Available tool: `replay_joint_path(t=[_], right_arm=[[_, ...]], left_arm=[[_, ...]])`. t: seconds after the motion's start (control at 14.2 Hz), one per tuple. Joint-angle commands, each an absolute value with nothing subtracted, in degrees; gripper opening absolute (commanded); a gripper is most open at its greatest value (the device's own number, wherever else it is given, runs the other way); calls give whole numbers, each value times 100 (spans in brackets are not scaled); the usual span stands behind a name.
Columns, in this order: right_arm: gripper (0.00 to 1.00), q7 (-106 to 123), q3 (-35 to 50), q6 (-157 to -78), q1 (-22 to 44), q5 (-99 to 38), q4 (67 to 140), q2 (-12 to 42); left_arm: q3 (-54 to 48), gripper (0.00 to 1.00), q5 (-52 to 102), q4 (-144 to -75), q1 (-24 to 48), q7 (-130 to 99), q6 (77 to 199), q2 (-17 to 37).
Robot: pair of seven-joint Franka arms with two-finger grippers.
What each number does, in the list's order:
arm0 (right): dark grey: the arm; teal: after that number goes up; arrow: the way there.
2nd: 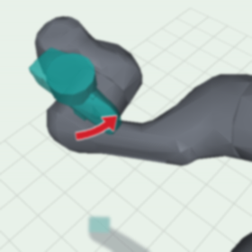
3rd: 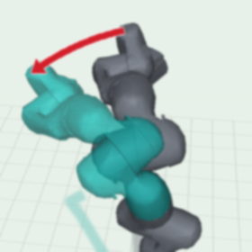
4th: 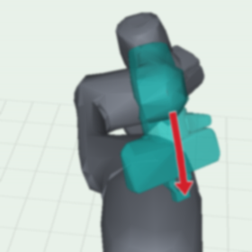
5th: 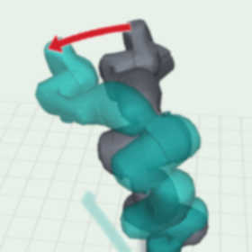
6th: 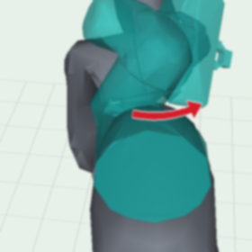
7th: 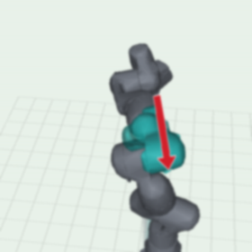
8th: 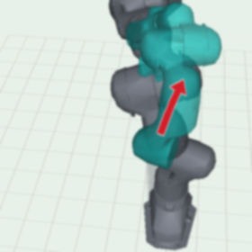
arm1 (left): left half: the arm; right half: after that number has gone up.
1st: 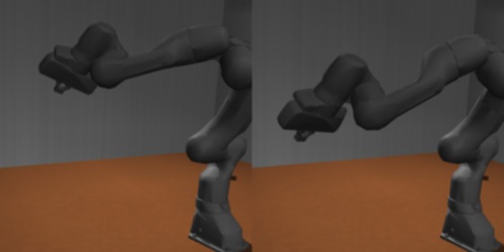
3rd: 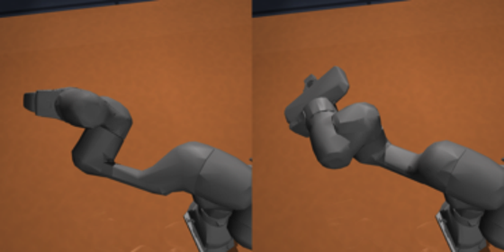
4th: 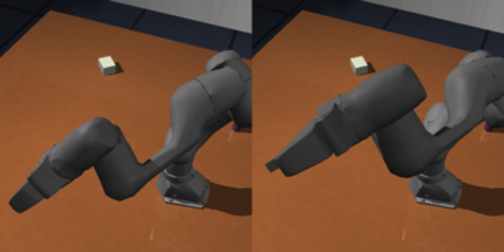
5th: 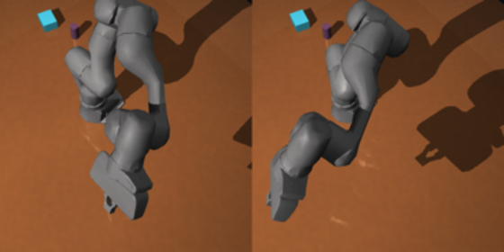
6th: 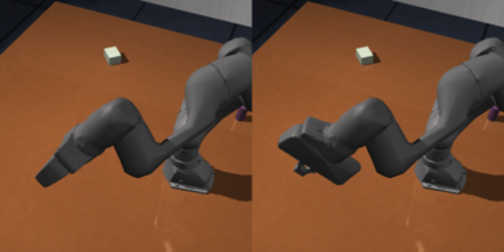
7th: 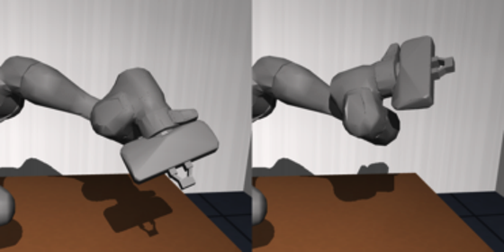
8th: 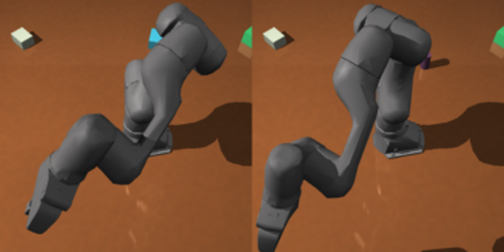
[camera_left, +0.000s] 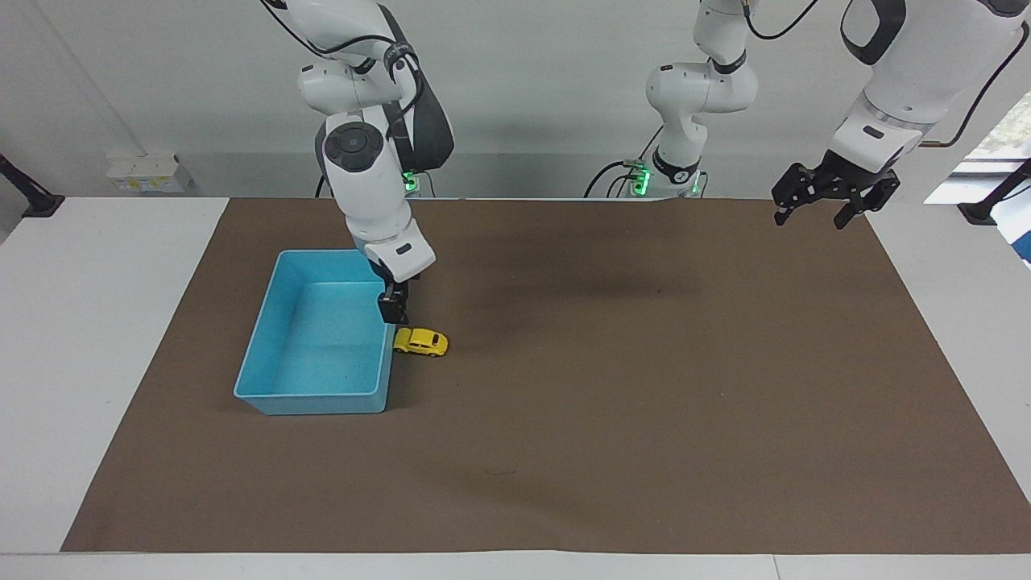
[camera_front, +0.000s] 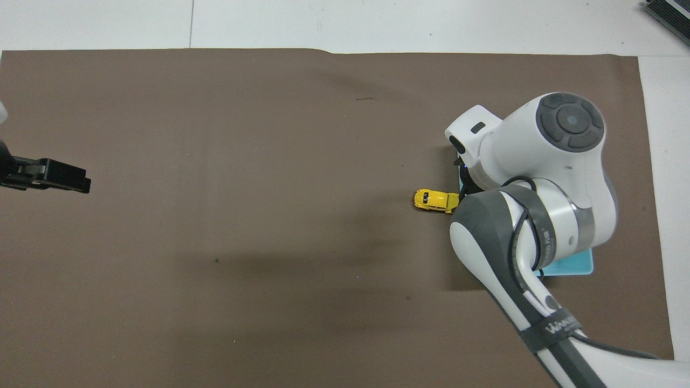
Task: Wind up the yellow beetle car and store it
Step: 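Lower the right gripper onto the yellow car and close it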
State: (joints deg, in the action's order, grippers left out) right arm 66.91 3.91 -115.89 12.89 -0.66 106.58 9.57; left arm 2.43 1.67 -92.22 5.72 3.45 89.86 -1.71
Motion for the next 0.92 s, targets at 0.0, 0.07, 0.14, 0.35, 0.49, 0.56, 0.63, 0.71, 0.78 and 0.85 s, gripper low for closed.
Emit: replay_joint_path(t=[0.0,0.07,0.14,0.35,0.49,0.56,0.63,0.71,0.78,0.85], right_arm=[[100,6820,378,-12241,1327,96,11222,905],[100,6820,378,-12417,1327,131,11328,940],[100,6812,378,-12576,1327,132,11399,1027],[100,6768,369,-12875,1353,237,11426,1379],[100,6733,369,-13060,1459,308,11452,1511],[100,6732,369,-13087,1459,316,11470,1538],[100,6724,369,-13087,1459,334,11470,1547],[100,6724,369,-13096,1459,334,11470,1590],[100,6724,369,-13174,1459,343,11470,1626],[100,6724,369,-13271,1459,343,11539,1643]], left_arm=[[220,100,114,-9316,536,290,8930,-290],[220,100,114,-9316,536,290,8930,-290],[220,100,114,-9316,536,290,8930,-290],[220,100,114,-9316,536,290,8930,-290],[220,100,114,-9316,536,290,8930,-290],[220,100,114,-9316,536,290,8930,-290],[220,100,114,-9316,536,290,8930,-290],[220,100,114,-9316,536,290,8930,-290],[220,100,114,-9316,536,290,8930,-290],[220,100,114,-9316,536,290,8930,-290]])
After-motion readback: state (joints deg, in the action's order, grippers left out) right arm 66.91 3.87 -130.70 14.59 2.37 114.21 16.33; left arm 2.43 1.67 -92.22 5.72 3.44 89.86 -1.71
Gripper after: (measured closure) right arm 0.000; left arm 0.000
